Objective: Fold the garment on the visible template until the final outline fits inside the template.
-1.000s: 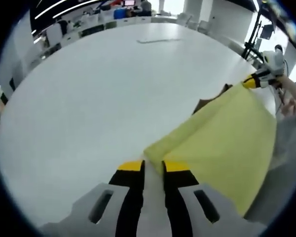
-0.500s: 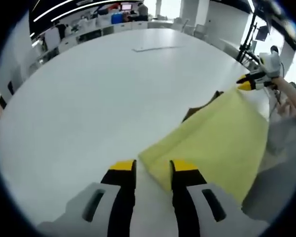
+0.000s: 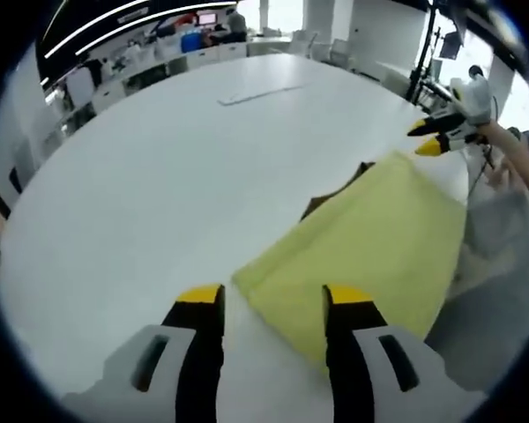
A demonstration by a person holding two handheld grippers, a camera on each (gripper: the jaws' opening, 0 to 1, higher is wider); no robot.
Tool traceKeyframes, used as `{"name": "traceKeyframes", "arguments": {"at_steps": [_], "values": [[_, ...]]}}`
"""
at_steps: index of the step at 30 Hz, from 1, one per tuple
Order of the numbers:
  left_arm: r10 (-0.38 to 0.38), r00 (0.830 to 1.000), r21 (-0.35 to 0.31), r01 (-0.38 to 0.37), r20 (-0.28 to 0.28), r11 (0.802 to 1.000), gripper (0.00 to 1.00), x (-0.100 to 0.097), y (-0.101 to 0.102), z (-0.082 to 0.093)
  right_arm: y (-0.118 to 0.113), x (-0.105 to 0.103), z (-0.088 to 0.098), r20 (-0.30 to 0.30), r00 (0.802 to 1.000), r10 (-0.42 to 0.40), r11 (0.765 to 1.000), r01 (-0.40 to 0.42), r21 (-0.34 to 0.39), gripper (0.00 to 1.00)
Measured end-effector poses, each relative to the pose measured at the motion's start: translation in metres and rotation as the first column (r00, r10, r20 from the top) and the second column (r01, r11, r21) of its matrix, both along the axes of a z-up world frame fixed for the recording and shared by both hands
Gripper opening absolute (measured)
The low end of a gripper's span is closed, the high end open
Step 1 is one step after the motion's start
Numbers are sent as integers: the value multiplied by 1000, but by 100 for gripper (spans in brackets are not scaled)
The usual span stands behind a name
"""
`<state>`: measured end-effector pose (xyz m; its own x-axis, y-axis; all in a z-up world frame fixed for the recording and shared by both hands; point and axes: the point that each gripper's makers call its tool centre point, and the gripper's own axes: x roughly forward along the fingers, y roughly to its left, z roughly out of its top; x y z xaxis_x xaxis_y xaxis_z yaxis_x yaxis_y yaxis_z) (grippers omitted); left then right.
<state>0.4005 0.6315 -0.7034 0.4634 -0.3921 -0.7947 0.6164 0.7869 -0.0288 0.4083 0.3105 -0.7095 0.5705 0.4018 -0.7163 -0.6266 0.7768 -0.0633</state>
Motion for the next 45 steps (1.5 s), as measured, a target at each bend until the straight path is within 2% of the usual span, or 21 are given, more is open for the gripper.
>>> {"name": "traceKeyframes", "arguments": {"at_steps": [6,12,15,18,20,25,28,33,37,39,43,45], "values": [[-19,1000,0,19,7,1000,48,-12,-2,10,10,-16,10,-5,999,52,999,-52,-12,38],[-44,999,5,44,13,999,54,-19,-3,14,17,-23,20,11,996,83,996,-83,-15,46],[-46,999,8,46,10,999,57,-22,-3,15,20,-28,22,-1,995,98,995,-98,-9,52],[-51,999,-1,51,18,999,61,-25,-6,19,19,-32,25,13,993,115,992,-114,-44,53],[-57,998,-2,57,16,998,63,-28,-7,20,18,-35,25,8,992,124,991,-124,-56,53],[-72,997,5,73,-11,997,69,-39,-10,18,23,-43,30,16,990,140,990,-139,-37,62],[-77,997,2,77,-2,997,74,-42,-12,22,25,-47,35,25,989,146,989,-145,-42,65],[-92,996,13,92,8,996,76,-47,-15,30,28,-55,42,30,987,157,986,-156,-53,70],[-127,992,18,127,27,992,84,-53,-20,37,32,-61,46,37,985,171,984,-169,-49,74],[-133,990,31,131,54,991,83,-52,-19,41,34,-64,46,40,984,174,984,-172,-48,76],[-139,989,32,138,43,990,94,-59,-20,43,37,-68,47,43,982,183,982,-181,-45,76],[-150,987,37,148,51,988,95,-61,-20,44,40,-69,47,40,981,189,981,-187,-40,77]]}}
